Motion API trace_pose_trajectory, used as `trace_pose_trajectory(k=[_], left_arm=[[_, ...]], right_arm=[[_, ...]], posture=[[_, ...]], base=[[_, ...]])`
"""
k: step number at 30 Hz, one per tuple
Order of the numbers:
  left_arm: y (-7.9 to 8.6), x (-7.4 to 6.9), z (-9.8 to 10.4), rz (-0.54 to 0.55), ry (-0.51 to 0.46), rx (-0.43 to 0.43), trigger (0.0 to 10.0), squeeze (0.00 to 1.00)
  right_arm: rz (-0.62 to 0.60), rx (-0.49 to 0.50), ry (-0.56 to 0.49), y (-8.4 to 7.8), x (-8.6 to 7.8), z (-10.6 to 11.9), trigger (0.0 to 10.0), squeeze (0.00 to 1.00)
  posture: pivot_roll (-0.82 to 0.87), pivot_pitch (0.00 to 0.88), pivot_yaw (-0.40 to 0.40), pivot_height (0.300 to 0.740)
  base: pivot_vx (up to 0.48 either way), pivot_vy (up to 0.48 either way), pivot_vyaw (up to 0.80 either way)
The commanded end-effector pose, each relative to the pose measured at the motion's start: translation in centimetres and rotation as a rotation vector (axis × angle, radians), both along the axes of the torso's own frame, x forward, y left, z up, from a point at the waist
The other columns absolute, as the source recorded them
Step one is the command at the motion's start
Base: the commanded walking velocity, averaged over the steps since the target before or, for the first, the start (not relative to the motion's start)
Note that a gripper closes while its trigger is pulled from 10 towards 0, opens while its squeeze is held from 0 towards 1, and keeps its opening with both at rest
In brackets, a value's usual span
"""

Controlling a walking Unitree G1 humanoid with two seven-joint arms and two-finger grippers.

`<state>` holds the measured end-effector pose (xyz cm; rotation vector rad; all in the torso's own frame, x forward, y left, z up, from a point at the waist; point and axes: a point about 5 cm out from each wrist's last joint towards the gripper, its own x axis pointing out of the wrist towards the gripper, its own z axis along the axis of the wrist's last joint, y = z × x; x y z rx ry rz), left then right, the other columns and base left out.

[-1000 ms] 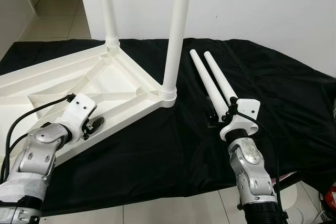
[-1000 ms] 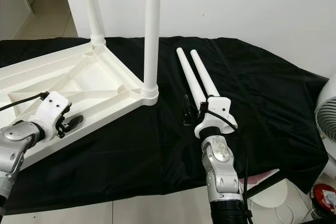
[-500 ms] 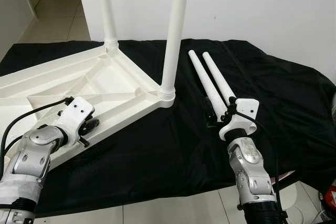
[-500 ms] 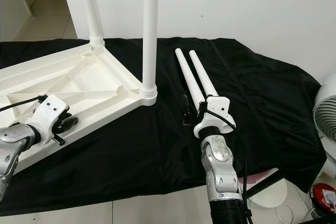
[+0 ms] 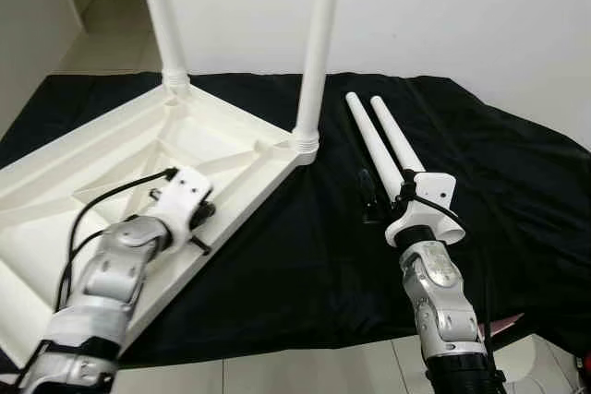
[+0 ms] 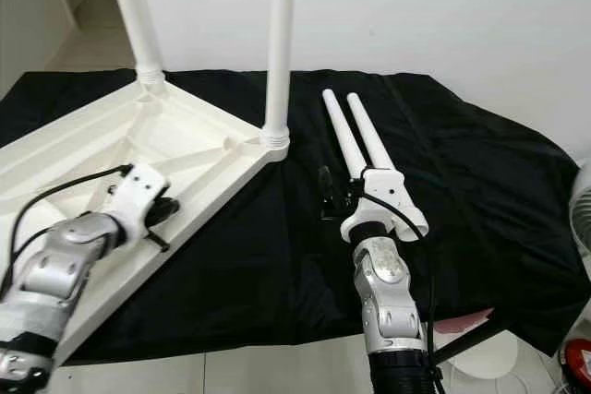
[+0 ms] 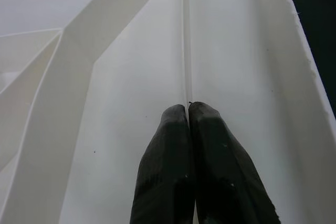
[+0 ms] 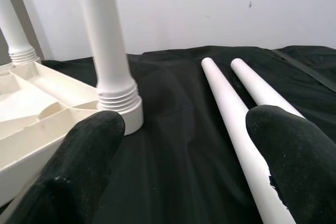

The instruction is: Building children table

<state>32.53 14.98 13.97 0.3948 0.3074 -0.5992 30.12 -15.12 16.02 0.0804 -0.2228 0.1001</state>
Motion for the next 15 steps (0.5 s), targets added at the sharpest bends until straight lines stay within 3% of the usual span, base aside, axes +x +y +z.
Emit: trace_pose_trajectory(k=[1,2,3,7,9,10,12,13,15], left_arm=[[-1.9,0.1,-0.6,0.015,-0.014,-0.011,4.7,0.0],[-2.5,0.1,-0.4,0.011,-0.022,-0.025,4.7,0.0],[-4.1,0.3,0.1,0.001,-0.048,-0.063,10.0,0.0],[-7.8,0.8,1.5,0.007,-0.092,-0.152,10.0,0.0],[-8.4,0.9,1.7,0.014,-0.102,-0.161,10.0,0.0],[-8.6,0.8,1.7,0.014,-0.092,-0.184,10.0,0.4],[-8.7,0.8,1.8,0.014,-0.084,-0.202,10.0,0.4],[-8.6,0.8,1.8,0.021,-0.087,-0.201,10.0,1.0],[-8.2,0.9,1.9,0.038,-0.091,-0.189,10.0,1.0]], right_arm=[[-0.007,0.002,0.007,-0.1,0.2,-0.1,10.0,0.0],[-0.007,0.002,0.007,-0.1,0.2,-0.1,10.0,0.0],[-0.006,0.004,0.006,-0.1,0.2,-0.1,10.0,0.0],[-0.002,0.01,0.003,0.2,0.1,-0.1,10.0,0.0],[0.0,0.012,0.001,0.4,0.1,0.0,10.0,0.0],[-0.004,0.012,0.001,0.3,0.0,-0.1,10.0,0.0],[-0.007,0.012,0.0,0.2,0.0,0.0,10.0,0.0],[-0.012,0.013,0.002,0.1,-0.1,-0.1,10.0,0.0],[-0.016,0.015,0.003,0.0,-0.1,-0.2,10.0,0.0]], posture=[[0.04,0.035,-0.046,0.74],[0.04,0.035,-0.046,0.74],[0.04,0.037,-0.046,0.74],[0.04,0.041,-0.042,0.74],[0.03,0.042,-0.041,0.74],[0.03,0.044,-0.036,0.74],[0.03,0.044,-0.032,0.74],[0.03,0.049,-0.031,0.74],[0.03,0.05,-0.03,0.74]], base=[[0.0,0.0,0.0],[0.0,0.0,0.0],[0.0,0.0,0.0],[0.0,0.0,0.0],[0.0,0.0,0.0],[0.0,0.0,0.0],[0.0,0.0,0.0],[0.0,0.0,0.0],[0.0,0.0,0.0]])
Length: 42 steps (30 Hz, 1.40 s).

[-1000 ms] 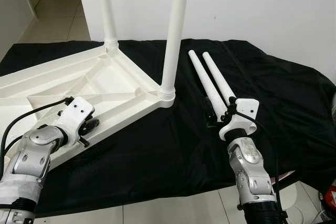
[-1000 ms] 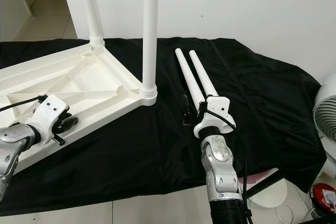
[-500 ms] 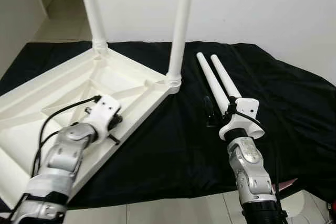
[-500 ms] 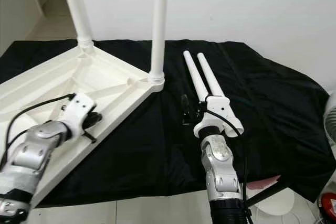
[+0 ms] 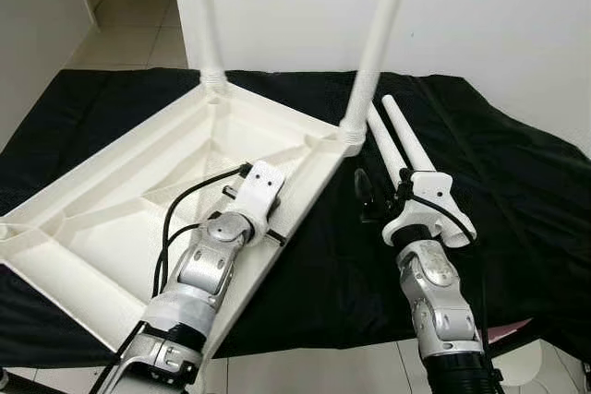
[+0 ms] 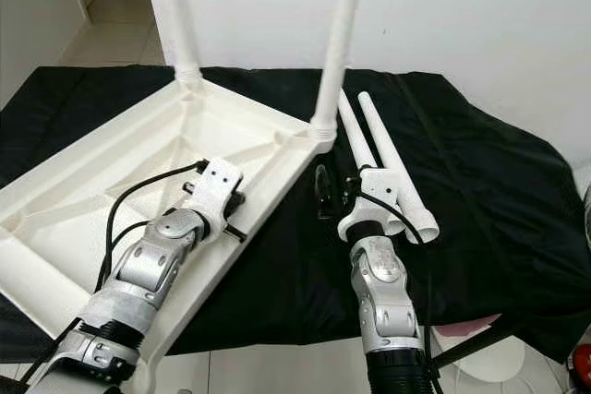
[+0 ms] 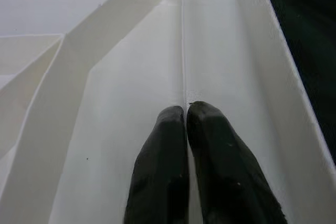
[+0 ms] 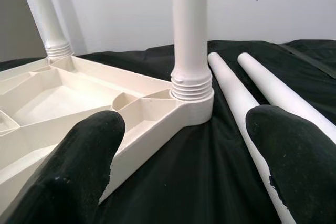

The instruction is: Building children table

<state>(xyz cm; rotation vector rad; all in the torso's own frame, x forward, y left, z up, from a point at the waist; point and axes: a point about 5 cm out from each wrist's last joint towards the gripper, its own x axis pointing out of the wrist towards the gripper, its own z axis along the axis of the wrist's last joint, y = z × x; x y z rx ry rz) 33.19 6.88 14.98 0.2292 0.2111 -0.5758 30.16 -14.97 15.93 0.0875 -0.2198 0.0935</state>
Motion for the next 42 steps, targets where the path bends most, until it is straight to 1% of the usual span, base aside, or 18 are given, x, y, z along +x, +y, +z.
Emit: trace_pose_trajectory(k=[1,2,3,4,8,9,10,13,19,20,21,23,24,26,30,34,39,42], left_arm=[[0.1,0.3,0.9,0.013,-0.04,-0.003,10.0,1.0],[0.1,0.3,0.9,0.013,-0.04,-0.003,10.0,1.0],[0.4,0.5,1.1,0.023,-0.05,-0.002,10.0,0.09],[0.6,0.6,1.3,0.034,-0.059,-0.002,10.0,0.0],[1.9,1.1,2.1,0.08,-0.095,-0.011,10.0,0.0],[2.3,1.1,2.3,0.08,-0.108,-0.006,10.0,0.0],[3.0,1.2,2.6,0.083,-0.126,-0.002,10.0,0.0],[4.4,1.1,3.1,0.08,-0.135,-0.022,10.0,0.0],[7.4,0.1,3.2,-0.005,-0.126,0.03,10.0,0.0],[8.2,-0.4,3.0,-0.044,-0.123,0.074,10.0,0.0],[9.2,-1.0,2.6,-0.089,-0.091,0.107,10.0,0.0],[9.9,-1.3,2.4,-0.099,-0.084,0.132,10.0,0.0],[9.9,-1.3,2.4,-0.099,-0.084,0.132,10.0,0.0],[11.8,-1.9,1.9,-0.103,-0.038,0.184,10.0,0.0],[12.2,-2.2,1.9,-0.116,-0.035,0.205,10.0,0.0],[15.6,-3.5,1.4,-0.104,0.087,0.197,10.0,0.0],[16.9,-4.7,1.0,-0.134,0.158,0.203,10.0,0.0],[18.1,-6.8,0.4,-0.209,0.241,0.174,10.0,0.0]], right_arm=[[-0.011,0.008,0.0,-0.2,-0.2,-0.1,10.0,0.0],[-0.011,0.008,0.0,-0.2,-0.2,-0.1,10.0,0.0],[-0.01,0.008,0.001,-0.1,-0.2,-0.1,10.0,0.0],[-0.01,0.008,0.002,-0.1,-0.3,-0.1,10.0,0.0],[0.0,0.015,0.008,0.0,-0.3,-0.3,10.0,0.0],[0.004,0.018,0.01,0.0,-0.4,-0.3,10.0,0.3],[0.007,0.022,0.01,0.0,-0.4,-0.3,10.0,1.0],[0.012,0.03,0.009,-0.1,-0.4,-0.3,10.0,1.0],[0.02,0.017,0.026,-0.1,-0.4,-0.6,10.0,1.0],[0.035,0.014,0.033,0.0,-0.4,-0.7,10.0,0.91],[0.052,0.008,0.039,0.2,-0.3,-0.8,10.0,0.06],[0.063,0.008,0.045,0.4,-0.3,-0.9,10.0,0.0],[0.063,0.008,0.045,0.4,-0.3,-0.9,10.0,0.0],[0.076,0.004,0.047,0.6,-0.3,-0.9,10.0,0.0],[0.077,0.002,0.046,0.6,-0.3,-0.9,10.0,0.0],[0.084,-0.003,0.042,0.5,-0.3,-0.8,10.0,0.0],[0.089,-0.009,0.043,0.4,-0.4,-0.8,10.0,0.0],[0.094,-0.014,0.046,0.4,-0.5,-0.8,10.0,0.0]], posture=[[0.03,0.05,-0.03,0.74],[0.03,0.05,-0.03,0.74],[0.03,0.052,-0.028,0.74],[0.03,0.054,-0.028,0.74],[0.03,0.059,-0.029,0.74],[0.03,0.063,-0.03,0.74],[0.03,0.063,-0.03,0.74],[0.03,0.067,-0.032,0.74],[0.03,0.07,-0.038,0.74],[0.03,0.07,-0.038,0.74],[0.03,0.07,-0.038,0.74],[0.04,0.07,-0.041,0.74],[0.04,0.07,-0.041,0.74],[0.04,0.068,-0.044,0.74],[0.04,0.068,-0.044,0.74],[0.05,0.069,-0.049,0.74],[0.04,0.072,-0.051,0.74],[0.05,0.074,-0.055,0.74]], base=[[0.0,0.0,0.0],[0.0,0.0,0.0],[0.0,0.0,0.0],[0.0,0.0,0.0],[0.0,0.0,0.0],[0.0,0.0,0.0],[0.0,0.0,0.0],[0.0,0.0,0.0],[0.0,0.0,0.0],[0.0,0.0,0.0],[0.0,0.0,0.0],[0.0,0.0,0.0],[0.0,0.0,0.0],[0.0,0.0,0.0],[0.0,0.0,0.0],[0.0,0.0,0.0],[0.0,0.0,0.0],[0.0,0.0,0.0]])
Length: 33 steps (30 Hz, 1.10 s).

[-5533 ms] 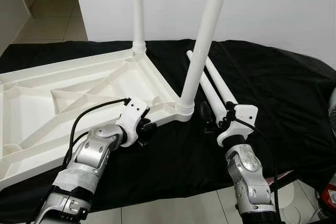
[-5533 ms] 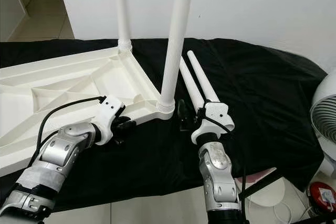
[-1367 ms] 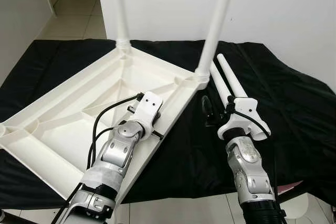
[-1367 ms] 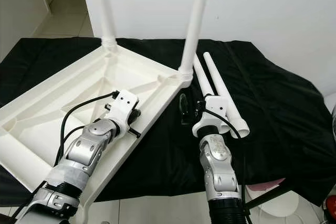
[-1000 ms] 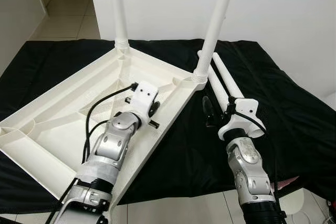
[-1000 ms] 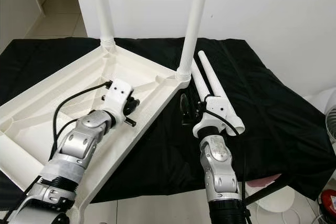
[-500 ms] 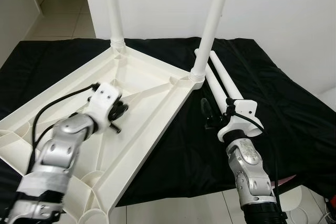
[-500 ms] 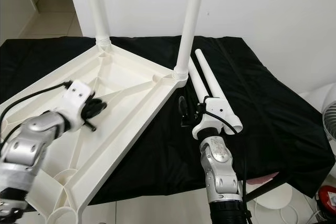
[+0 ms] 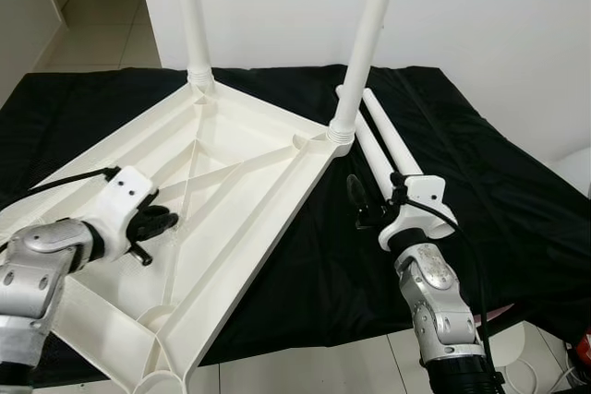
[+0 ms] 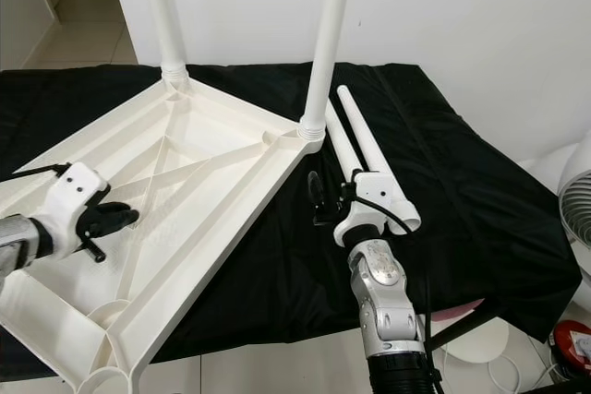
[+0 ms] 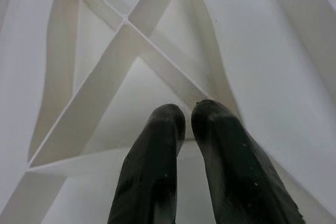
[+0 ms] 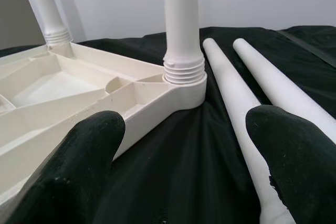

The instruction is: Building children table

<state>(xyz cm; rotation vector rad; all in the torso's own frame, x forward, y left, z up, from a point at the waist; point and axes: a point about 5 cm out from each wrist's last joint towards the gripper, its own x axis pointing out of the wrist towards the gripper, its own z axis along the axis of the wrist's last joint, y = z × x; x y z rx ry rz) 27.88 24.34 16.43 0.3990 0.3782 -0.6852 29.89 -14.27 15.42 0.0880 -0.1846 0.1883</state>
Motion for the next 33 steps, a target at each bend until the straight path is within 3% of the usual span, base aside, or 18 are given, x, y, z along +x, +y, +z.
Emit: trace_pose_trajectory(k=[1,12,19,21,22,30,31,33], left_arm=[[0.7,-1.5,-1.0,-0.08,0.126,-0.021,10.0,0.0],[2.3,-4.1,-2.0,-0.09,0.256,0.028,10.0,0.0],[1.8,-4.3,-2.4,-0.104,0.26,0.039,10.0,0.0],[1.2,-4.0,-2.6,-0.107,0.251,0.045,10.0,0.0],[0.2,-2.5,-1.8,-0.088,0.134,-0.001,10.0,0.0],[0.1,-2.0,0.7,-0.106,0.047,-0.13,10.0,0.0],[0.0,-2.1,0.8,-0.123,0.043,-0.146,10.0,1.0],[0.0,-2.1,0.9,-0.129,0.038,-0.159,10.0,1.0]], right_arm=[[-0.002,-0.004,0.016,-0.3,-0.2,-0.3,10.0,0.0],[0.009,-0.012,0.025,-0.2,-0.4,-0.6,10.0,0.0],[0.016,-0.012,0.029,0.0,-0.4,-0.7,10.0,0.0],[0.018,-0.012,0.029,0.0,-0.4,-0.7,10.0,0.0],[0.019,-0.012,0.029,0.1,-0.4,-0.7,10.0,0.0],[0.016,-0.016,0.03,0.0,-0.6,-0.9,10.0,0.0],[0.014,-0.017,0.03,0.0,-0.6,-0.9,10.0,0.0],[0.01,-0.015,0.029,0.0,-0.6,-0.9,10.0,0.0]], posture=[[0.05,0.074,-0.055,0.74],[0.05,0.079,-0.056,0.74],[0.06,0.078,-0.056,0.74],[0.06,0.077,-0.056,0.74],[0.05,0.076,-0.056,0.74],[0.05,0.079,-0.045,0.74],[0.05,0.081,-0.044,0.74],[0.05,0.082,-0.044,0.74]], base=[[0.0,0.0,0.0],[0.0,0.0,0.0],[0.0,0.0,0.0],[0.0,0.0,0.0],[0.0,0.0,0.0],[0.0,0.0,0.0],[0.0,0.0,0.0],[0.0,0.0,0.0]])
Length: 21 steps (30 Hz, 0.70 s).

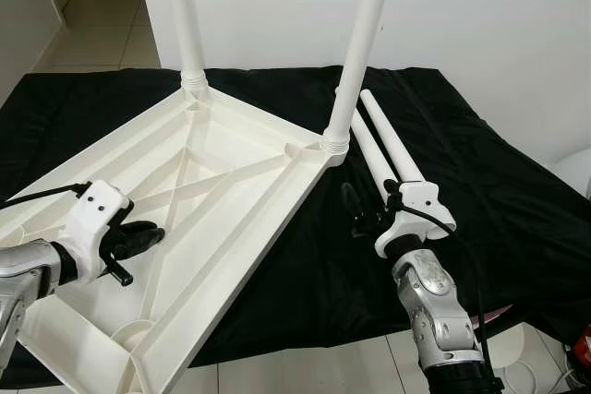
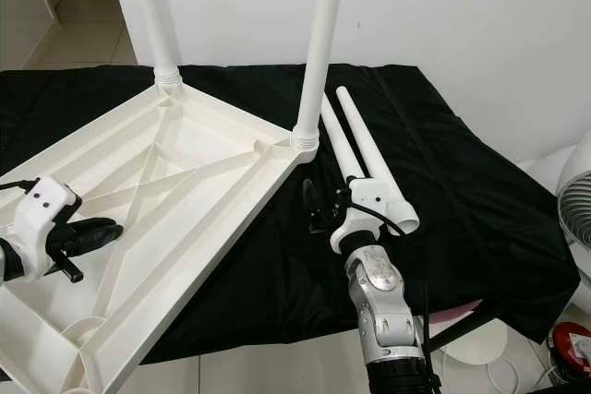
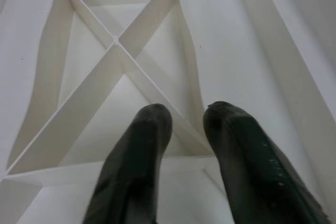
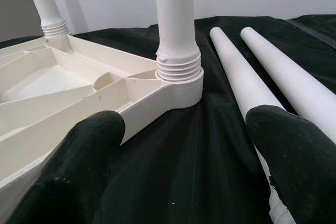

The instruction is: Building children table

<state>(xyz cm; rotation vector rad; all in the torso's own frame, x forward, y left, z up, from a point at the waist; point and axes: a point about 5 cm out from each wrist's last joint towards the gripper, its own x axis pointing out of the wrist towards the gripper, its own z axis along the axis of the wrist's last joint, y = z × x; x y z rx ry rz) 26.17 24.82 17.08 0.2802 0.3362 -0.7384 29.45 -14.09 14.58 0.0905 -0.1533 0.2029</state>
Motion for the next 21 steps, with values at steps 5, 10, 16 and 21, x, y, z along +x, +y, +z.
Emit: trace_pose_trajectory(k=[5,10,16,21], left_arm=[[-0.5,-0.7,0.4,-0.123,0.016,-0.04,10.0,1.0],[-0.3,-0.8,0.1,-0.135,0.039,0.002,10.0,1.0],[0.3,-0.6,-0.8,-0.113,0.058,0.065,10.0,0.0],[1.9,-0.1,-0.4,-0.037,0.039,0.071,10.0,0.0]], right_arm=[[-0.015,-0.009,-0.002,-0.3,-0.2,0.0,10.0,0.0],[-0.019,-0.01,-0.001,-0.4,-0.2,0.0,10.0,0.0],[-0.021,-0.011,-0.003,-0.4,-0.1,0.1,10.0,0.0],[-0.022,-0.012,-0.004,-0.4,-0.1,0.1,10.0,0.0]], posture=[[0.05,0.093,-0.041,0.74],[0.06,0.097,-0.039,0.74],[0.06,0.097,-0.04,0.74],[0.06,0.098,-0.041,0.74]], base=[[0.0,0.0,0.0],[0.0,0.0,0.0],[0.0,0.0,0.0],[0.0,0.0,0.0]])
